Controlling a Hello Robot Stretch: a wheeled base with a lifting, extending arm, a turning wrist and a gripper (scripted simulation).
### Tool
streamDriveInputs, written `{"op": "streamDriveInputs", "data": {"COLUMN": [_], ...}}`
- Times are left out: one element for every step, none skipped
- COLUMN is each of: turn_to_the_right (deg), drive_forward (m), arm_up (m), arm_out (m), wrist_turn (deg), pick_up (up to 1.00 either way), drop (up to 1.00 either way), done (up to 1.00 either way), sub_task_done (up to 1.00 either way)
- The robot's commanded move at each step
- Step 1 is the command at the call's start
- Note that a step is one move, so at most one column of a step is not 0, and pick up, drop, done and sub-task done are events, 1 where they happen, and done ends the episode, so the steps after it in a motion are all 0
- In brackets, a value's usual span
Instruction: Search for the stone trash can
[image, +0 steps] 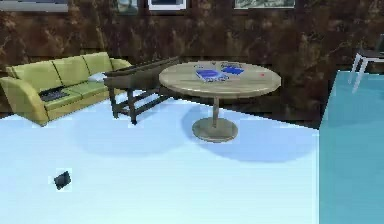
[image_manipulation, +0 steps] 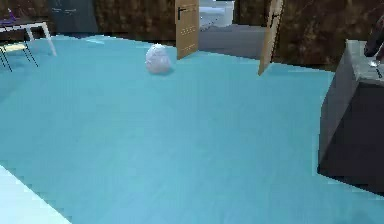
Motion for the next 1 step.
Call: {"op": "streamDriveInputs", "data": {"turn_to_the_right": [-45.0], "drive_forward": [0.0], "arm_up": [0.0], "arm_out": [0.0], "wrist_turn": [0.0], "pick_up": [0.0], "drop": [0.0], "done": [0.0], "sub_task_done": [0.0]}}
